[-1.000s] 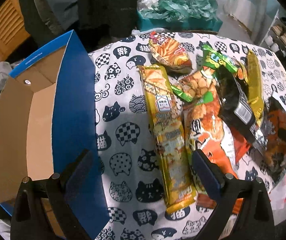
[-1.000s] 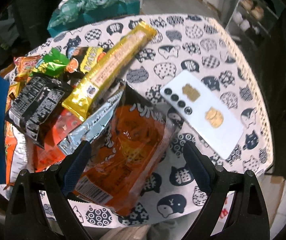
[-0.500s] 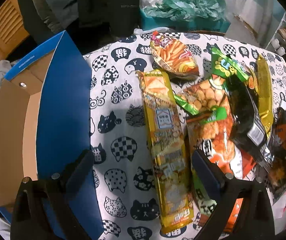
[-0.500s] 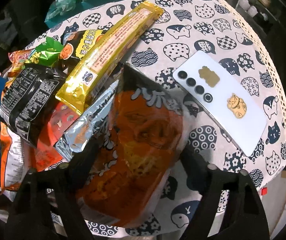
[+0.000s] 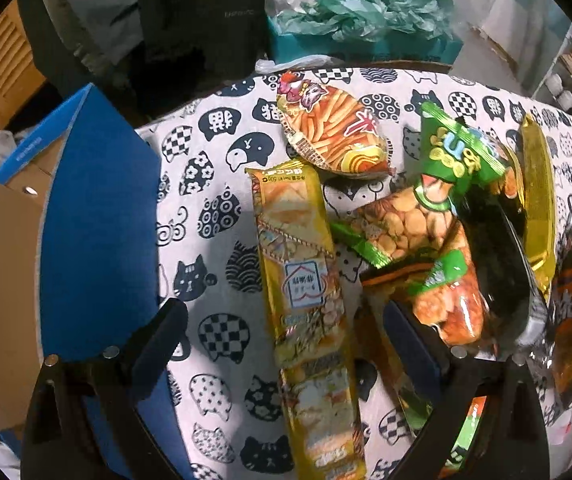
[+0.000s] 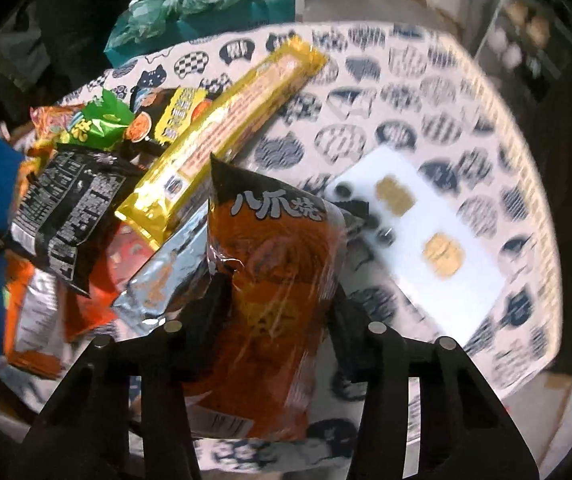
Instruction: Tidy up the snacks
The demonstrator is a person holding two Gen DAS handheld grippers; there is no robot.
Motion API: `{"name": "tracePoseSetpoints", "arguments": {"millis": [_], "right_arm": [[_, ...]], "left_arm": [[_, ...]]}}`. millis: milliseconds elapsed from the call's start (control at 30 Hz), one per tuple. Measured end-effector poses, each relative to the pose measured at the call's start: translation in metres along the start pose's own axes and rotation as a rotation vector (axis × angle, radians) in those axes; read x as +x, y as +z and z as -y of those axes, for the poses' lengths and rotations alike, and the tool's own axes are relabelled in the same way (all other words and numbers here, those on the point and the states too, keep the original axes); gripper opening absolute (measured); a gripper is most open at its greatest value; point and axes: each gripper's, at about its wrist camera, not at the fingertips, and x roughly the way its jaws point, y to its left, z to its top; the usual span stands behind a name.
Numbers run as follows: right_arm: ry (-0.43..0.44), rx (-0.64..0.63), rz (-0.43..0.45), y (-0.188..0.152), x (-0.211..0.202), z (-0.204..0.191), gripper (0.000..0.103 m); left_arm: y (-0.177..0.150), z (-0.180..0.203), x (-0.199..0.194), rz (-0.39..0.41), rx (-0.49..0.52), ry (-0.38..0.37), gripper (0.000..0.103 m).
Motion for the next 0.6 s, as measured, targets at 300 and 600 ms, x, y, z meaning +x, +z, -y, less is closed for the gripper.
{"name": "tracePoseSetpoints", "arguments": {"millis": [300, 600], "right_arm": [[0.023, -0.013, -0.066, -0.003, 0.022, -0.004, 0.062], [0.081, 0.048, -0.072, 0.003, 0.026, 0.010, 0.051]], "left_arm": [[-0.002, -0.013, 0.015, -0.041, -0.060, -0.085, 0.086], [-0.014, -0.007, 0.019, -0.072, -0.005, -0.097, 0.050]]}}
